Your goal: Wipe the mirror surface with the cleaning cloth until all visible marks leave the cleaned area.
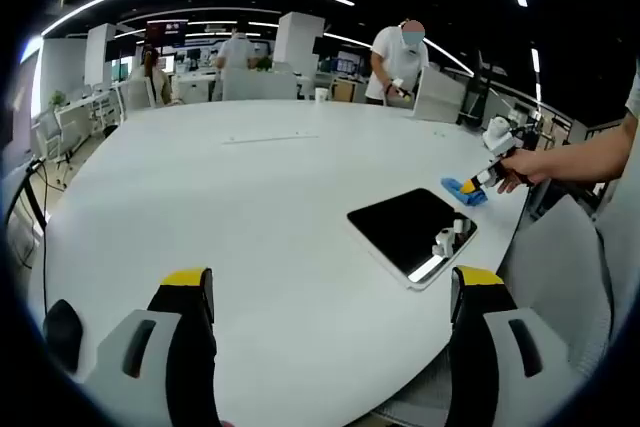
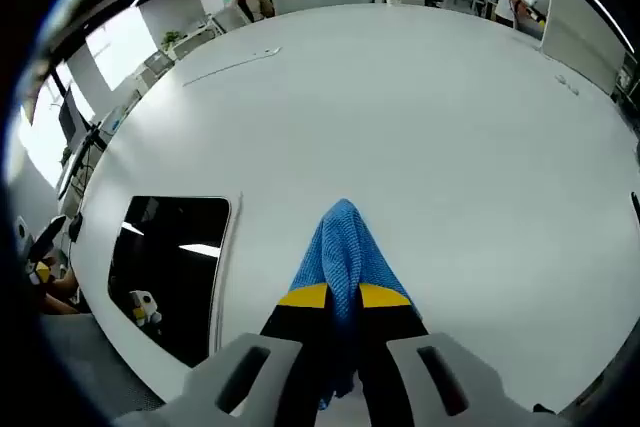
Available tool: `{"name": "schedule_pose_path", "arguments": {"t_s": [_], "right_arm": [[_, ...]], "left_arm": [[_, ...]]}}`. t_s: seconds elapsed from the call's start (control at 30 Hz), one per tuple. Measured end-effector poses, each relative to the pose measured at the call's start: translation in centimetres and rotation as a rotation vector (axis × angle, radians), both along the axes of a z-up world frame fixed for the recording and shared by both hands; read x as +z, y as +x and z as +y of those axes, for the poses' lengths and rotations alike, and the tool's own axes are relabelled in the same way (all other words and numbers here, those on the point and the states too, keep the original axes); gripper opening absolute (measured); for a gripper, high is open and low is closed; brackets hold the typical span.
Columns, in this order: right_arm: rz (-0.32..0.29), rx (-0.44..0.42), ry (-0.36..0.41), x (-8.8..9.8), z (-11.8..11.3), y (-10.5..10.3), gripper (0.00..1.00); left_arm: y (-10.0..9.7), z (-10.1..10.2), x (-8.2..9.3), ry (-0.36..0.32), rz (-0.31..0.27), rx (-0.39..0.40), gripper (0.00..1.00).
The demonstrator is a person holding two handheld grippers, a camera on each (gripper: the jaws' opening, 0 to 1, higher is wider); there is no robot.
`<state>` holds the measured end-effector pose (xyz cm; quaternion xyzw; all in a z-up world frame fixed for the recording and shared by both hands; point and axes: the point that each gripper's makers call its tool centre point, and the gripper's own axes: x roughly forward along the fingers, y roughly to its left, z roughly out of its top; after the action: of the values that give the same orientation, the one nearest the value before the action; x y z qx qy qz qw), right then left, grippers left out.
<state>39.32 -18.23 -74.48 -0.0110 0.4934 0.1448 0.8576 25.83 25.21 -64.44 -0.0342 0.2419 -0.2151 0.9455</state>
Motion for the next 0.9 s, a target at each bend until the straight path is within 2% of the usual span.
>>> {"name": "schedule_pose_path", "arguments": {"t_s": [0.07,0.3,0.33,0.47,0.73,0.9], "right_arm": [[0.008,0.003,-0.008,0.5,0.2,0.1,0.03],[-0.006,0.019,0.053,3.6,3.5,1.7,0.03],[0.017,0.021,0.066,3.7,4.3,1.7,0.02],[0.014,0.058,0.073,4.1,6.4,2.3,0.02],[0.031,0.108,0.058,2.6,10.1,2.8,0.02],[0.062,0.080,0.054,1.2,11.0,2.6,0.02]], "left_arm": [[0.2,-0.2,0.2,-0.001,-0.011,-0.005,0.98],[0.0,-0.6,0.1,0.003,-0.015,-0.025,0.99],[0.0,-0.6,0.1,0.004,-0.016,-0.026,0.99],[-0.2,-0.6,0.2,0.004,-0.017,-0.027,0.99],[-0.3,-0.6,0.4,-0.005,-0.019,-0.017,0.99],[-0.3,-0.7,0.1,-0.001,-0.014,-0.019,0.99]]}}
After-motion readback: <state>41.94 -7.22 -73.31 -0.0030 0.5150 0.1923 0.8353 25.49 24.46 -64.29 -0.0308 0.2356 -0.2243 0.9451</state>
